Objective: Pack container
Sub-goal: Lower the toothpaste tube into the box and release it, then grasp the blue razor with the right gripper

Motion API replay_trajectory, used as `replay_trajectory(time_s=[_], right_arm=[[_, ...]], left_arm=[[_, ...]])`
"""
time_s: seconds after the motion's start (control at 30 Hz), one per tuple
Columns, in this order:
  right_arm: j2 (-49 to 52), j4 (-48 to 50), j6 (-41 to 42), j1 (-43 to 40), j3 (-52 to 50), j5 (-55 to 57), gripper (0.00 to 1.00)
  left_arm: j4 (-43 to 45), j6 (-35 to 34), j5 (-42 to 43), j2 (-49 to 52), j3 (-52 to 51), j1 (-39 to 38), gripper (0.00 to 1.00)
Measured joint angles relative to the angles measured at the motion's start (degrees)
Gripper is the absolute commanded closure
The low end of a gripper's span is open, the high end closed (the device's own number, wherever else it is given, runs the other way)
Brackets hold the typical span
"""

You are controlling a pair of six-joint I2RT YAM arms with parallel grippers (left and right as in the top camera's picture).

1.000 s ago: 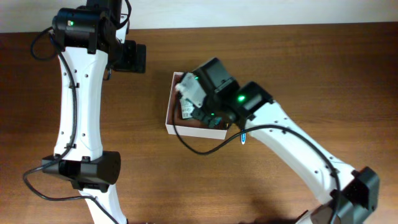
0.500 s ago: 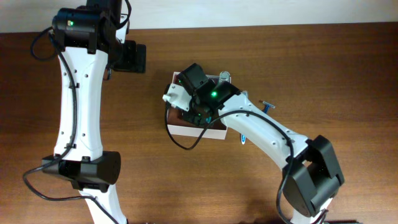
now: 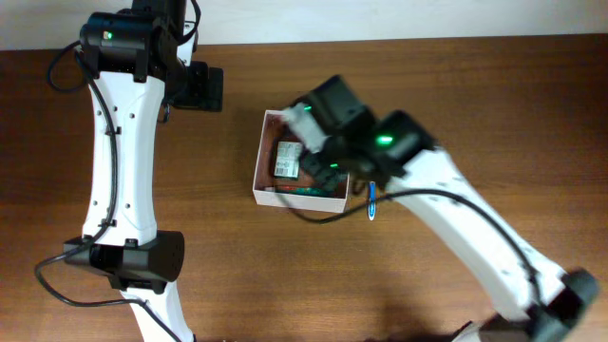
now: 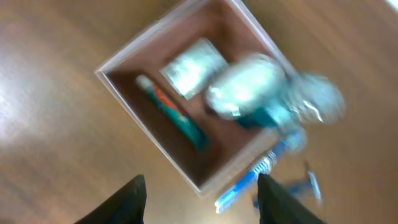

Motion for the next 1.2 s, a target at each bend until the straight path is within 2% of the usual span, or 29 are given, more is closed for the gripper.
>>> replay_trajectory(time_s=[0.13,0.23,0.33,0.47,0.63,0.77,0.9,1.03,1.07,1.2], right_arm=[[-1.0,-4.3,11.6,-6.6,0.2,3.1,0.51],[0.3,-4.0,19.3,-12.3,-1.7,4.2,0.53],[2.0,-1.5,26.5,-18.0,-5.3,4.7,0.53],[4.7,4.0,32.1,-24.1,-10.4,3.8,0.53],[10.6,9.3,35.1,-30.2,-15.4,-1.8,0.55],[18.9,11.9,36.3,-31.8,-16.0,-5.4,0.59],[23.9,13.1,36.5,-31.7,-16.0,-6.6,0.76],[24.4,13.1,36.6,-31.6,-15.7,-6.6,0.93],[24.4,13.0,36.4,-31.6,-15.7,-6.6,0.96],[24.4,12.9,36.6,-31.6,-15.7,-6.8,0.96]], left_arm=[[0.0,0.0,0.0,0.0,0.0,0.0,0.01],[0.0,0.0,0.0,0.0,0.0,0.0,0.01],[0.0,0.0,0.0,0.0,0.0,0.0,0.01],[0.0,0.0,0.0,0.0,0.0,0.0,0.0],[0.0,0.0,0.0,0.0,0.0,0.0,0.01],[0.0,0.0,0.0,0.0,0.0,0.0,0.01],[0.0,0.0,0.0,0.0,0.0,0.0,0.01],[0.0,0.0,0.0,0.0,0.0,0.0,0.01],[0.0,0.0,0.0,0.0,0.0,0.0,0.01],[0.0,0.0,0.0,0.0,0.0,0.0,0.01]])
